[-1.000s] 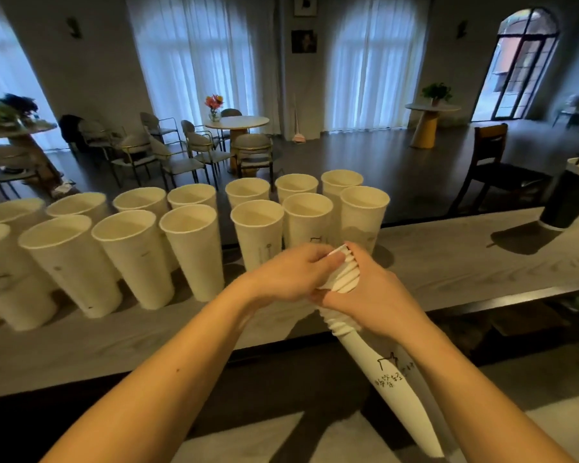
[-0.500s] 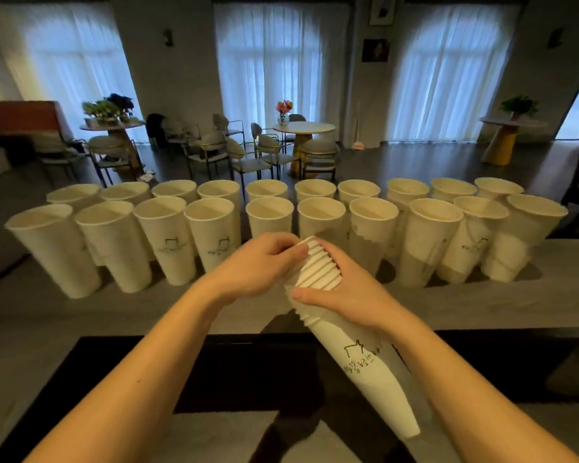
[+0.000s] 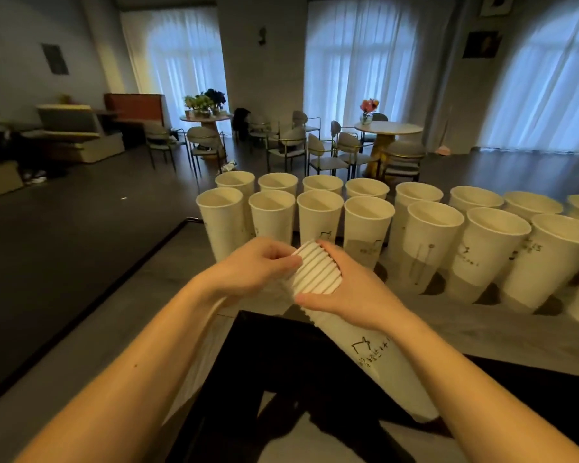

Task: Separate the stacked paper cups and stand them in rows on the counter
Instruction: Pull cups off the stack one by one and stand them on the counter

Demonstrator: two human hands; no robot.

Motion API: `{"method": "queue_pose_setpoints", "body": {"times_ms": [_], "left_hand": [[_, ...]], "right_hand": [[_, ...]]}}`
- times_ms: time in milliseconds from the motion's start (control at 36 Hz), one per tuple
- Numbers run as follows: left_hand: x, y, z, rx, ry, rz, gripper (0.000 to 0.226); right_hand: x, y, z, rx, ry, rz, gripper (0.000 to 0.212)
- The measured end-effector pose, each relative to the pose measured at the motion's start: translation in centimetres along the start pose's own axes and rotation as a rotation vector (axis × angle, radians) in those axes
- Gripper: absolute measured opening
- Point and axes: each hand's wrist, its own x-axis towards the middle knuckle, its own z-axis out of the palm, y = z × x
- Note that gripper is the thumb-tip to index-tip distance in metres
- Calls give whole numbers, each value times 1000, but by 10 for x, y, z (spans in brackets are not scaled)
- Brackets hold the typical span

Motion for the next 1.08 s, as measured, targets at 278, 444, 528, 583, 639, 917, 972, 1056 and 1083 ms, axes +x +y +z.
{"method": "queue_pose_setpoints", "body": {"times_ms": [278, 444, 528, 583, 639, 917, 972, 1056, 1083], "left_hand": [[-38, -17, -60, 79, 453, -16, 13], [-54, -24, -95, 637, 548, 74, 15], [-44, -43, -93, 872, 472, 73, 19], [-38, -54, -91, 975, 445, 87, 25], [-32, -60, -90, 1007, 442, 106, 29], [-30, -54, -92, 897, 515, 67, 73], [-33, -42, -83, 925, 658, 190, 70], [-36, -16, -50, 601, 625, 282, 48], [-35, -10, -39, 428, 500, 250, 43]], "right_hand": [[22, -23, 31, -102, -71, -52, 106], [29, -15, 32, -162, -43, 64, 110], [27, -16, 34, -154, -25, 85, 111], [26, -17, 34, -151, -22, 92, 110], [23, -17, 32, -140, -22, 95, 109], [5, -20, 16, -115, 5, 73, 107], [0, -23, 14, -112, 12, 62, 107], [-9, -31, 12, -108, 37, 26, 102], [-13, -34, 11, -102, 42, 9, 98]]}}
